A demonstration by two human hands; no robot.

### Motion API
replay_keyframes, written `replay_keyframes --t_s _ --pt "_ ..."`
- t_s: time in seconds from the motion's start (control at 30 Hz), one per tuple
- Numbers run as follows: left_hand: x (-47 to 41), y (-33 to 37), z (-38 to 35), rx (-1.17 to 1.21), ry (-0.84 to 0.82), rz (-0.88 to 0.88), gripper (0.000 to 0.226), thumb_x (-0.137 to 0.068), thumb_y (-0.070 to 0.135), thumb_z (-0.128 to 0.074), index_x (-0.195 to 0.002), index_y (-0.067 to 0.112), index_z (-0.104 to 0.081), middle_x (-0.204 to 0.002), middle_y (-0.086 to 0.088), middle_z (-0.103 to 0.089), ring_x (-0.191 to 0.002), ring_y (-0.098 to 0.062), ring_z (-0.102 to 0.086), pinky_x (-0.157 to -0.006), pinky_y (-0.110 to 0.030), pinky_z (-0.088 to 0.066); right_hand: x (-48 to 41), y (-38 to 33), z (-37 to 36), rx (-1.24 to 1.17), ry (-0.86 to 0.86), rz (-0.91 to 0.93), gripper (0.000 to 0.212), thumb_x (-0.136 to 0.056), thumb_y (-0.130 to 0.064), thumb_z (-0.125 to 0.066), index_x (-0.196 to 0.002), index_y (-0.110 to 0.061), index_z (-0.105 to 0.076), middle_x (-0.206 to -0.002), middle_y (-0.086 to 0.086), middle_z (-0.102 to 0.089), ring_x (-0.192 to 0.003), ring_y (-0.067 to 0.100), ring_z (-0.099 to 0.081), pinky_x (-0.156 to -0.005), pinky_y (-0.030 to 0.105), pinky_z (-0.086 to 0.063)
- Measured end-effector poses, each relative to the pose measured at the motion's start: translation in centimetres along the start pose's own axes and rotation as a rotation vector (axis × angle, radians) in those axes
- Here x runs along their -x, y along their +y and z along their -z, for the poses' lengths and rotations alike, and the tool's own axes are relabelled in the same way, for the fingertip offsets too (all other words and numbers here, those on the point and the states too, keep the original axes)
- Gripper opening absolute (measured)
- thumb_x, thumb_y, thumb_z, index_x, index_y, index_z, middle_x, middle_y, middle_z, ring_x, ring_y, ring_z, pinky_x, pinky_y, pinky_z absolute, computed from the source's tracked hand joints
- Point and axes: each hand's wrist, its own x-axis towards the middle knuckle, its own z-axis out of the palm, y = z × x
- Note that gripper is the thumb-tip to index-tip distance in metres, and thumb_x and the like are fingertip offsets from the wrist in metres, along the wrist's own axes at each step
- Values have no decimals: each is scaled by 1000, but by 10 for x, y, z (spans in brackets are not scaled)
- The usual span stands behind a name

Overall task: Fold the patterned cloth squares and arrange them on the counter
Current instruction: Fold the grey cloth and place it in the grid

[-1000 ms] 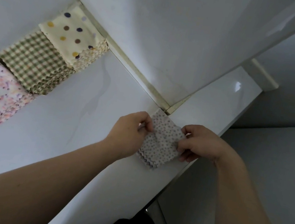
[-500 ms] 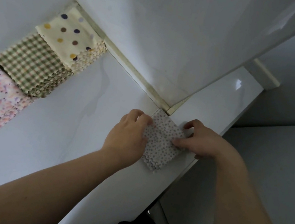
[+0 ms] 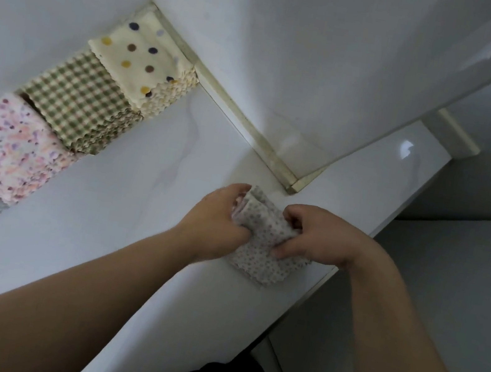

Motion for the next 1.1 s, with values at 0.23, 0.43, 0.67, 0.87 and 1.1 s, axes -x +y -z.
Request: replay_keyframes --t_s 0.23,0.43,0.67,0.87,1.1 --pt "43 -18 27 364 107 83 29 -91 49 -54 -111 29 -56 -107 5 -65 -102 -20 -61 -95 -51 -50 0 -42 -22 -240 -150 110 42 -77 -17 -87 -112 -20 -64 -104 1 -76 -97 20 -73 -86 44 -61" --pt "78 -77 56 198 409 105 22 -105 45 -46 -109 24 -51 -96 7 -60 -88 -13 -57 -74 -34 -47 -20 -92 -71 -298 -310 143 38 -86 -30 -80 -119 -15 -69 -109 3 -76 -95 21 -75 -83 38 -63" --pt "117 -142 99 -12 604 215 26 -100 55 -50 -109 31 -57 -93 4 -63 -83 -17 -58 -68 -34 -46 -50 -149 -144 -388 -378 109 35 -92 -19 -74 -122 -4 -63 -118 16 -71 -105 32 -71 -84 49 -62" --pt "156 -204 144 379 526 451 17 -86 34 -69 -97 21 -67 -91 0 -69 -77 -15 -64 -68 -31 -55 -67 -192 -211 -551 -331 99 25 -93 -15 -73 -113 -6 -63 -110 17 -72 -95 32 -74 -72 46 -64" --pt "178 -259 196 736 844 469 33 -79 -1 -73 -109 11 -67 -98 -7 -72 -84 -22 -68 -73 -34 -57 -88 -255 -271 -770 -292 68 24 -90 -2 -72 -111 -6 -64 -113 16 -70 -101 29 -70 -84 44 -62"
